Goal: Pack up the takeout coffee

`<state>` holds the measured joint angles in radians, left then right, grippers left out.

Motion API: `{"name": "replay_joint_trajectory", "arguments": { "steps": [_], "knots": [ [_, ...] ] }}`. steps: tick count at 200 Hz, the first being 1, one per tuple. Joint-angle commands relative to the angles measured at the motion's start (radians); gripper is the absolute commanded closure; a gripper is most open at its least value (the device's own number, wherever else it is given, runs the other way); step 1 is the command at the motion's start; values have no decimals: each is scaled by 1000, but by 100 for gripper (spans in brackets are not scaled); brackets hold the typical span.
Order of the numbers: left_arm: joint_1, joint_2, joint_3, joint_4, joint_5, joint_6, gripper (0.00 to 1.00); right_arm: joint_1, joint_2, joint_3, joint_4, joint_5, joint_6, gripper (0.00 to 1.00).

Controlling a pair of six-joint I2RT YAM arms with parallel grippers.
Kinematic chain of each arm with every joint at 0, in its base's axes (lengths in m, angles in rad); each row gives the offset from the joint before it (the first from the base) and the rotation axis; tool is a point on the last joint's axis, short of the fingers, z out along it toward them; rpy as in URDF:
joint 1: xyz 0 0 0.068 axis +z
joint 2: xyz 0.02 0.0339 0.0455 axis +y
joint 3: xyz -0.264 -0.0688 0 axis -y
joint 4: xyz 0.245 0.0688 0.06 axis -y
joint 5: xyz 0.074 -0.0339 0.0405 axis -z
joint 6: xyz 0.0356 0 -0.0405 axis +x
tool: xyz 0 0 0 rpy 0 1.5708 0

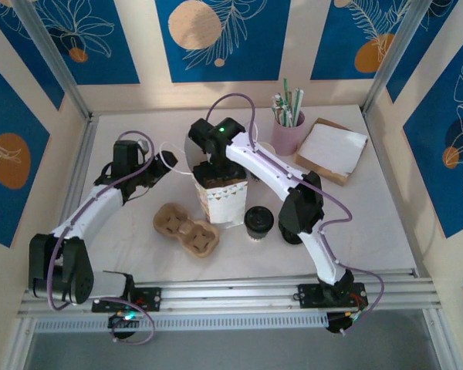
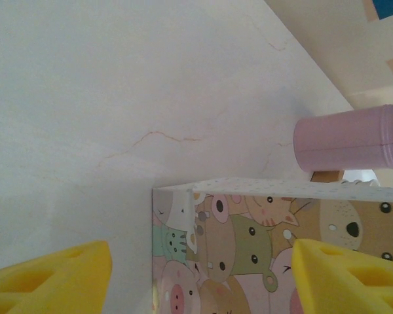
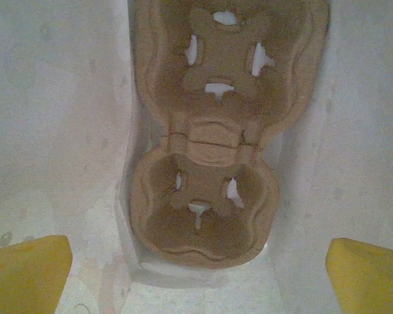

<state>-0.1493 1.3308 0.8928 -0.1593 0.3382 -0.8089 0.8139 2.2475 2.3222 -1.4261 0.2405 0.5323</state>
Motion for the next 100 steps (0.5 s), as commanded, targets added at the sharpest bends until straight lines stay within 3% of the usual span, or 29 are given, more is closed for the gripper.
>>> {"name": "replay_joint_trajectory", "arguments": {
  "steps": [1,100],
  "knots": [
    [-12,-38,35,-31,-16,23,27,10,-77,34,-5,10,-1,1],
    [-12,-101,50,-84,-15,35,27,26,-109,104,-19,44,-3,3]
  ]
}}
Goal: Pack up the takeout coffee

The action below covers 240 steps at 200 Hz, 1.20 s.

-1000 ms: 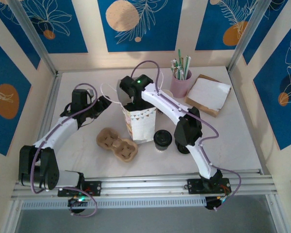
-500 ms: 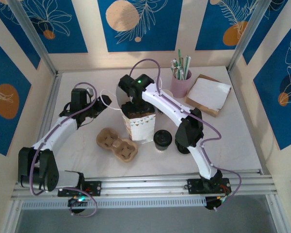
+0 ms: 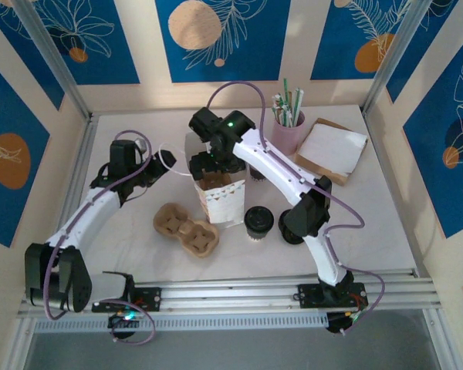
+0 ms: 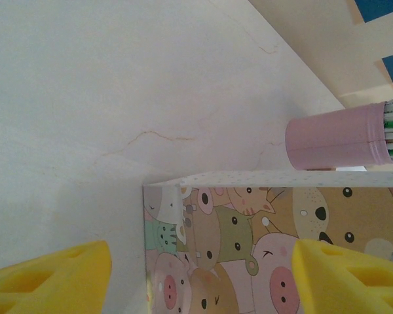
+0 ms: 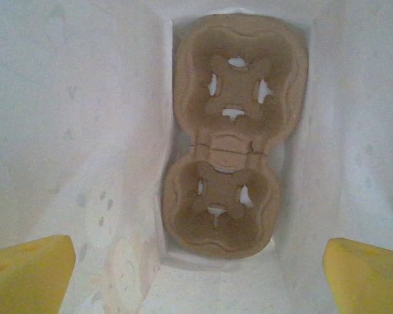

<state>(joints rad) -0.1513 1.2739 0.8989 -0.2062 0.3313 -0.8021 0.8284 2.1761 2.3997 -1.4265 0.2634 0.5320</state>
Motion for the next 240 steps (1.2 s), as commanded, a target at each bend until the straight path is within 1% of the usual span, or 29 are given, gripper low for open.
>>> {"name": "replay_joint_trajectory", "arguments": {
  "steps": [1,34,59,87,98,113,124,207,240],
  "knots": [
    [-10,-45,44,-39,-8,28,27,11,-38,27,-19,21,-3,3],
    [-10,-94,65,-81,-8,36,27,17,-43,64,-27,32,-5,5],
    [-10,-136,93,-139,-32,60,27,19,-48,85,-32,36,-8,8],
    [-8,-176,132,-203,-70,88,27,28,-59,95,-26,39,-10,12],
    [-10,-186,142,-218,-76,93,27,30,-62,101,-26,43,-10,15],
    [-9,-199,157,-237,-81,101,28,34,-70,108,-29,49,-10,16],
    [-9,-208,167,-249,-84,104,28,37,-77,111,-32,56,-10,19],
    [-8,-260,272,-326,-24,128,28,62,-176,71,53,77,-31,19],
    [-9,-281,311,-371,-21,144,28,70,-223,34,98,75,-33,19]
  ]
}}
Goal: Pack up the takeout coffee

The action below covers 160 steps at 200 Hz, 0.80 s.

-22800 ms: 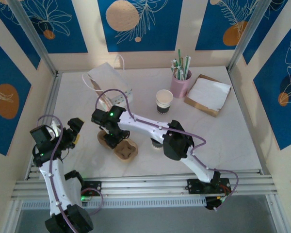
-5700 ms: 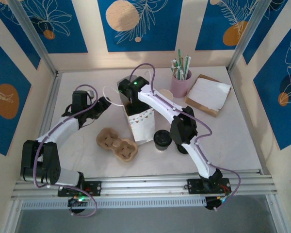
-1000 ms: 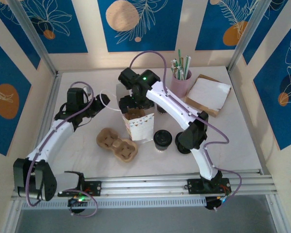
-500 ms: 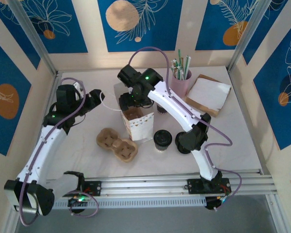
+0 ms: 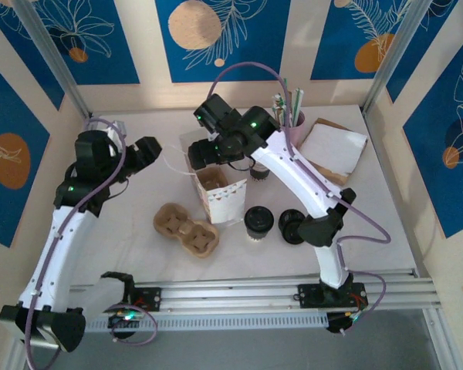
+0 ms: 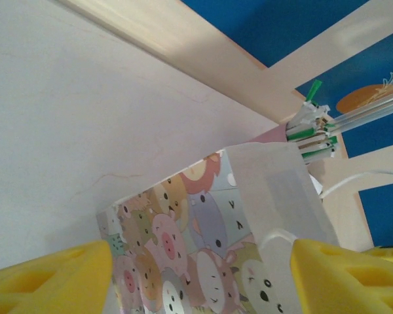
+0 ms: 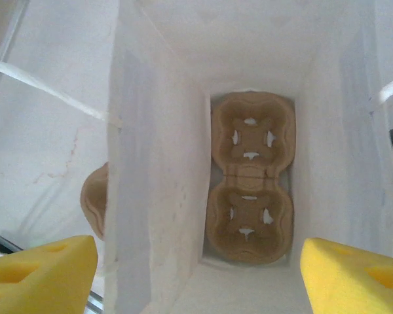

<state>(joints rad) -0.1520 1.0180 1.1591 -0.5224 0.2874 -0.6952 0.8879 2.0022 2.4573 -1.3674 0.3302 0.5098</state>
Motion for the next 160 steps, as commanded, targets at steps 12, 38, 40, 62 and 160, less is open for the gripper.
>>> {"name": "replay_joint_trajectory", "arguments": {
  "steps": [12,38,40,62,160],
  "knots": [
    [-8,-31,65,-70,23,43,28,13,-61,-31,48,10,-9,20],
    [-9,-44,87,-97,19,54,28,20,-80,-35,56,18,-9,24],
    [-8,-45,90,-99,18,55,28,21,-82,-35,57,20,-10,24],
    [-8,-50,110,-118,23,63,28,29,-99,-32,69,21,-13,26],
    [-7,-113,159,-121,122,83,27,39,-354,-260,279,-31,-14,36]
  ]
}}
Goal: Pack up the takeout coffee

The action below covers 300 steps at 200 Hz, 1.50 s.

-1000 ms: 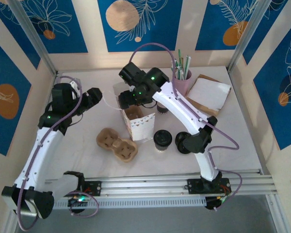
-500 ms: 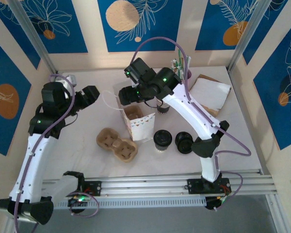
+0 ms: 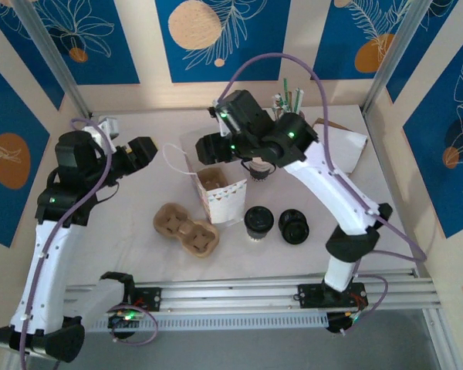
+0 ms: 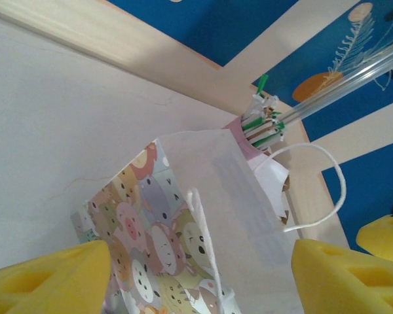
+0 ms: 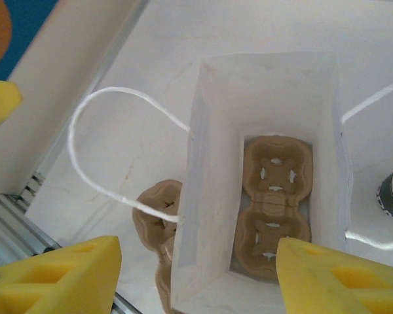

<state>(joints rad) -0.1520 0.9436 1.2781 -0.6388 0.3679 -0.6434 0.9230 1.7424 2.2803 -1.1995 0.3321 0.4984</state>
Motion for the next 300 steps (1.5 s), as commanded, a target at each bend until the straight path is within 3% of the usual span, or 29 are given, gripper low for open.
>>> {"name": "replay_joint_trajectory", "arguments": {
  "steps": [1,90,186,270,300],
  "knots": [
    [-6,-39,40,-4,41,30,27,4,-97,-87,115,-34,-3,36],
    [-7,-128,20,-50,23,56,27,-54,-420,-380,211,-77,27,38],
    [-6,-148,-55,-180,94,44,28,-242,-733,-714,123,-131,84,37],
    [-29,-180,-228,-246,98,-4,29,-306,-811,-883,-17,-157,117,31],
    [-106,-162,-334,-190,72,-34,30,-317,-793,-958,14,-192,114,25]
  ]
}}
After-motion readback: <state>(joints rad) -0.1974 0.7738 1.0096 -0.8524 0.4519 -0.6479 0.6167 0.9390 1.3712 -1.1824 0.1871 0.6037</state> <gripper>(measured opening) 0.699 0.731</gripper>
